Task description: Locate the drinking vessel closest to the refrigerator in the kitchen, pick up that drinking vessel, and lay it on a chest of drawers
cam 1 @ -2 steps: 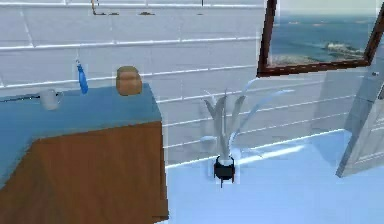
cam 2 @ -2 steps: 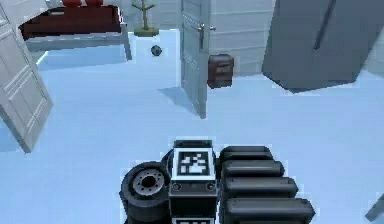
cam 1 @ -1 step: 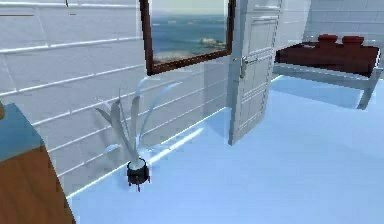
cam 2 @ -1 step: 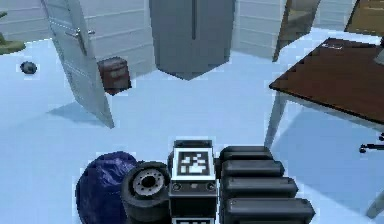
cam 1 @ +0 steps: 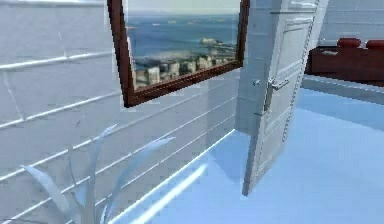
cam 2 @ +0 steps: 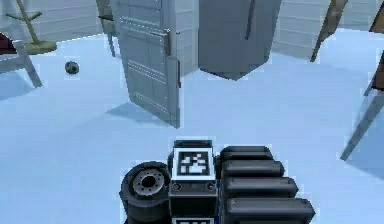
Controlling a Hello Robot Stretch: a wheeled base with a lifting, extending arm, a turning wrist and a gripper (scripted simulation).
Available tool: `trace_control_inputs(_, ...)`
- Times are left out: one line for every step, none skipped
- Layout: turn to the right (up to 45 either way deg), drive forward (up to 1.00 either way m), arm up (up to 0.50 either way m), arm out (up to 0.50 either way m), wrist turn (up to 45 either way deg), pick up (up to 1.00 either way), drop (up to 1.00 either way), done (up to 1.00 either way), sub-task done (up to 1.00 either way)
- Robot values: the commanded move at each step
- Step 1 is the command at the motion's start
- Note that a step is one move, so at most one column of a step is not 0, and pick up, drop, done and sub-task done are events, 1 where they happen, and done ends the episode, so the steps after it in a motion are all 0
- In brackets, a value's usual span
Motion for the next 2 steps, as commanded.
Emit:
trace_control_inputs(42.0, 0.0, 0.0, 0.0, 0.0, 0.0, 0.0, 0.0, 0.0)
trace_control_inputs(0.0, 0.75, 0.0, 0.0, 0.0, 0.0, 0.0, 0.0, 0.0)
